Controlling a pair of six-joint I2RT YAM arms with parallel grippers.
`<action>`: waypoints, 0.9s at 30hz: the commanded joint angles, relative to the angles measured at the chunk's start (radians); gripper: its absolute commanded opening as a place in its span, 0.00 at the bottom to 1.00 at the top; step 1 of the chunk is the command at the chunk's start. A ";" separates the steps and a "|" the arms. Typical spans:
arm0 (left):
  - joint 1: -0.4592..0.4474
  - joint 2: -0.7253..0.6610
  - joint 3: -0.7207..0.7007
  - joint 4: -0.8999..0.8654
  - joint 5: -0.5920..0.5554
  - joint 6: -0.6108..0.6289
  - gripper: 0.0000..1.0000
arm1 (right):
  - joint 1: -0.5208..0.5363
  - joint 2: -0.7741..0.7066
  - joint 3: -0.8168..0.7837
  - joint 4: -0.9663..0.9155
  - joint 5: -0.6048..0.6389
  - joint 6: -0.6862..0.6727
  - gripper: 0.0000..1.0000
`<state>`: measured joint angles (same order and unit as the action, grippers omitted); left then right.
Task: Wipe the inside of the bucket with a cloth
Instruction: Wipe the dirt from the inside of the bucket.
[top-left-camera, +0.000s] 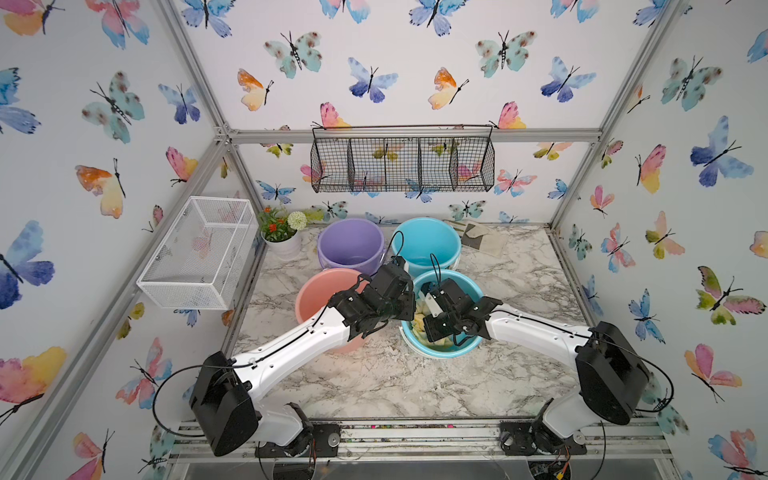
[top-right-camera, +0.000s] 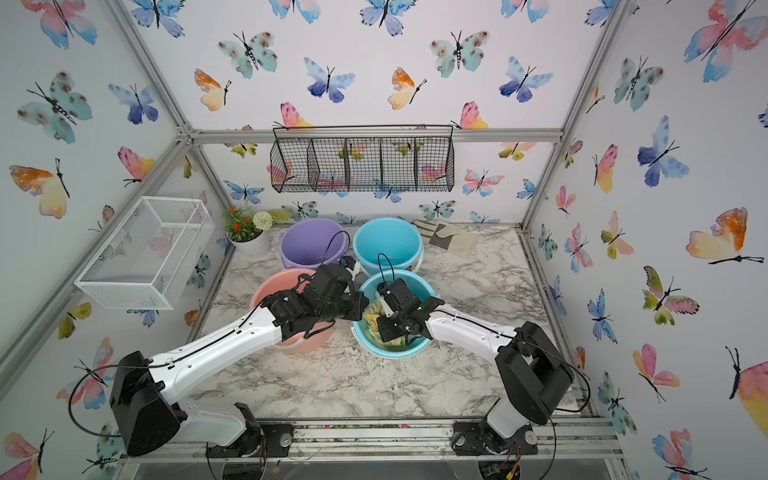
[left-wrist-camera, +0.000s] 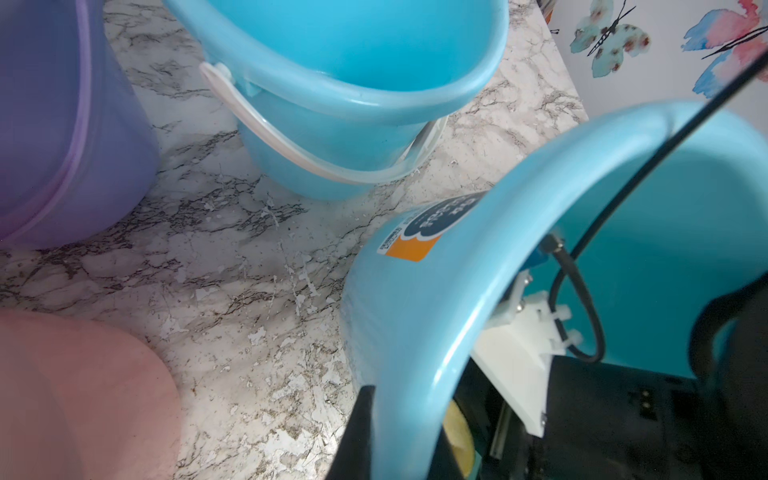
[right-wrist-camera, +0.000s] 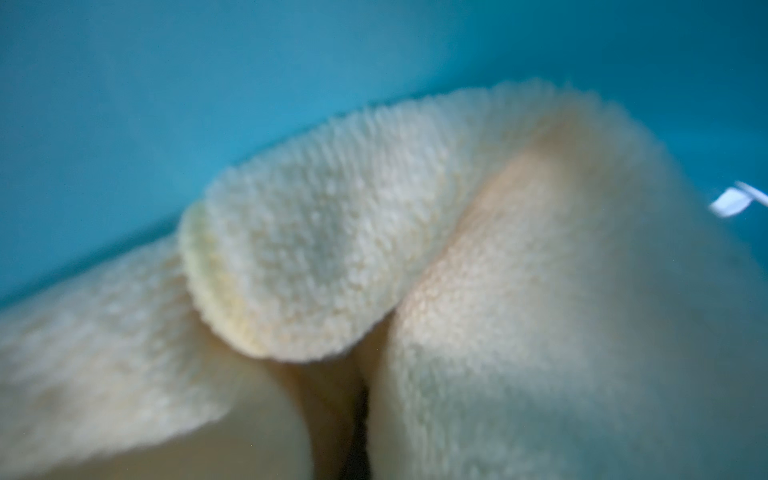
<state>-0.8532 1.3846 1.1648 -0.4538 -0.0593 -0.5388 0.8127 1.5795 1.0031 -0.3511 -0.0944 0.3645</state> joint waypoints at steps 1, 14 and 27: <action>-0.030 0.000 0.039 0.021 0.065 0.017 0.00 | 0.000 0.017 -0.018 0.129 0.092 -0.074 0.02; -0.044 0.035 0.051 -0.027 0.113 0.024 0.00 | 0.010 0.044 -0.059 0.299 0.434 -0.487 0.02; -0.048 -0.010 0.023 -0.083 -0.026 0.024 0.00 | 0.010 0.112 0.113 -0.191 0.566 -0.482 0.02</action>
<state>-0.8661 1.4227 1.1946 -0.5068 -0.1223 -0.5385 0.8265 1.6768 1.0477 -0.3840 0.4477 -0.1864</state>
